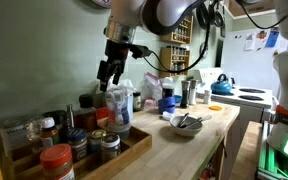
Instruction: Move the jar from the tupperware container to the countertop
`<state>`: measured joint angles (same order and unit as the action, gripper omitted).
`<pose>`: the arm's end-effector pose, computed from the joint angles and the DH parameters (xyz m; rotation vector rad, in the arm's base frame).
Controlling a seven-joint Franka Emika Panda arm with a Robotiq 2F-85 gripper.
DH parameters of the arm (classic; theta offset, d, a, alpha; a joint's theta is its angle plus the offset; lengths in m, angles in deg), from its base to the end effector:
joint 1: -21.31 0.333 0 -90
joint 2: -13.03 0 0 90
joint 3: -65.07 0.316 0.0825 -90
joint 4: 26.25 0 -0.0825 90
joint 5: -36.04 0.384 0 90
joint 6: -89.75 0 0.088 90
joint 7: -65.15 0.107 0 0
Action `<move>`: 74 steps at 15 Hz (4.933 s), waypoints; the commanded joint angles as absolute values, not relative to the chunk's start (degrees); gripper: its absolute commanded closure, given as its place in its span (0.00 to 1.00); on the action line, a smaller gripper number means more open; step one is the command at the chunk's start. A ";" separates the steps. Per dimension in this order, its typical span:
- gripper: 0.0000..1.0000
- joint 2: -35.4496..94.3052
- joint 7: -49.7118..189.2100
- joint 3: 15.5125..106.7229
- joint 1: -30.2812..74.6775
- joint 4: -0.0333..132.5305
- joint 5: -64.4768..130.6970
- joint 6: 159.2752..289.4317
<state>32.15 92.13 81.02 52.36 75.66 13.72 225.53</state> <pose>0.4684 0.4722 0.4042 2.9602 0.8598 0.5467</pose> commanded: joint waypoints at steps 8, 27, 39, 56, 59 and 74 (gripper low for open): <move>0.00 33.72 91.33 80.17 54.39 72.54 13.38 217.15; 0.38 32.30 92.61 78.48 55.01 69.25 13.32 211.86; 0.38 31.51 89.40 80.20 53.10 69.24 19.86 211.91; 0.38 27.89 90.97 79.60 52.00 72.81 20.57 214.32; 0.38 25.04 92.74 78.66 51.88 72.62 16.24 209.00; 0.38 16.38 89.48 79.80 41.37 89.19 29.62 220.97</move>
<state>16.57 88.17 79.32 42.64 88.97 30.50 221.13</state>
